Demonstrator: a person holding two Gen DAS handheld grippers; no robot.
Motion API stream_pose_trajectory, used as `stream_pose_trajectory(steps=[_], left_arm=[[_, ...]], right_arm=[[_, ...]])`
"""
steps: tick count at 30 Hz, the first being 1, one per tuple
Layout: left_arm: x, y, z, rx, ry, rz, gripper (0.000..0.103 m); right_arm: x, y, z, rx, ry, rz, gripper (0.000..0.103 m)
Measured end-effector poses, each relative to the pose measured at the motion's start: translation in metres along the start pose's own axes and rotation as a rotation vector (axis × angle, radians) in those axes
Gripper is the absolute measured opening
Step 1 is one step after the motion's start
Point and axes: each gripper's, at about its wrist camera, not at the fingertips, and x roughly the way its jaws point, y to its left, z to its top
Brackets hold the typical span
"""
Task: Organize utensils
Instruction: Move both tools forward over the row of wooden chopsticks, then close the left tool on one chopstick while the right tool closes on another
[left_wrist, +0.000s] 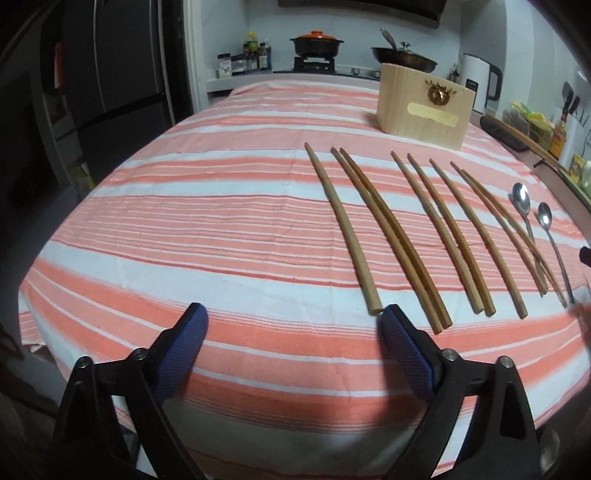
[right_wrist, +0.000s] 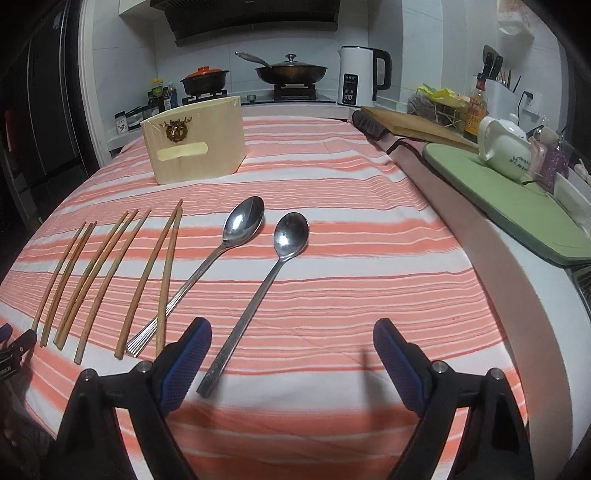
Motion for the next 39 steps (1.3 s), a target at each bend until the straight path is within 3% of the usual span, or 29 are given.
stream_pose_trajectory(steps=[6, 9, 13, 16, 20, 22, 28, 31, 34, 36, 38, 39], left_arm=[[-0.004, -0.016, -0.002, 0.051, -0.047, -0.043, 0.045], [-0.002, -0.027, -0.002, 0.091, -0.073, -0.043, 0.037], [0.002, -0.032, 0.002, 0.104, -0.083, -0.034, 0.037], [0.003, -0.028, 0.003, 0.095, -0.084, -0.056, 0.036], [0.002, -0.027, 0.002, 0.104, -0.090, -0.087, 0.015], [0.001, -0.030, 0.002, 0.119, -0.094, -0.091, 0.009], [0.000, -0.026, 0.001, 0.105, -0.087, -0.105, 0.008], [-0.002, -0.023, 0.000, 0.098, -0.085, -0.107, 0.009], [-0.004, -0.019, -0.002, 0.091, -0.084, -0.123, 0.012], [-0.006, -0.016, -0.003, 0.087, -0.085, -0.134, 0.033], [-0.007, -0.015, -0.005, 0.083, -0.091, -0.136, 0.046], [-0.006, -0.016, -0.005, 0.085, -0.091, -0.134, 0.047]], right_arm=[[0.005, 0.006, 0.001, -0.010, 0.005, 0.003, 0.090], [0.006, 0.005, 0.002, 0.006, 0.006, 0.010, 0.090], [0.004, 0.007, 0.006, 0.002, -0.006, 0.025, 0.089], [-0.004, 0.020, 0.003, -0.037, -0.010, 0.083, 0.079], [-0.019, 0.053, -0.017, -0.125, 0.007, 0.225, 0.073], [-0.020, 0.067, -0.028, -0.176, 0.022, 0.256, 0.063], [-0.009, 0.073, -0.039, -0.194, 0.035, 0.296, 0.044], [-0.006, 0.078, -0.041, -0.222, 0.038, 0.331, 0.037], [-0.002, 0.079, -0.044, -0.225, 0.038, 0.305, 0.036], [-0.003, 0.078, -0.045, -0.224, 0.027, 0.289, 0.035], [-0.004, 0.076, -0.047, -0.223, 0.016, 0.286, 0.035], [-0.004, 0.076, -0.048, -0.222, 0.008, 0.285, 0.035]])
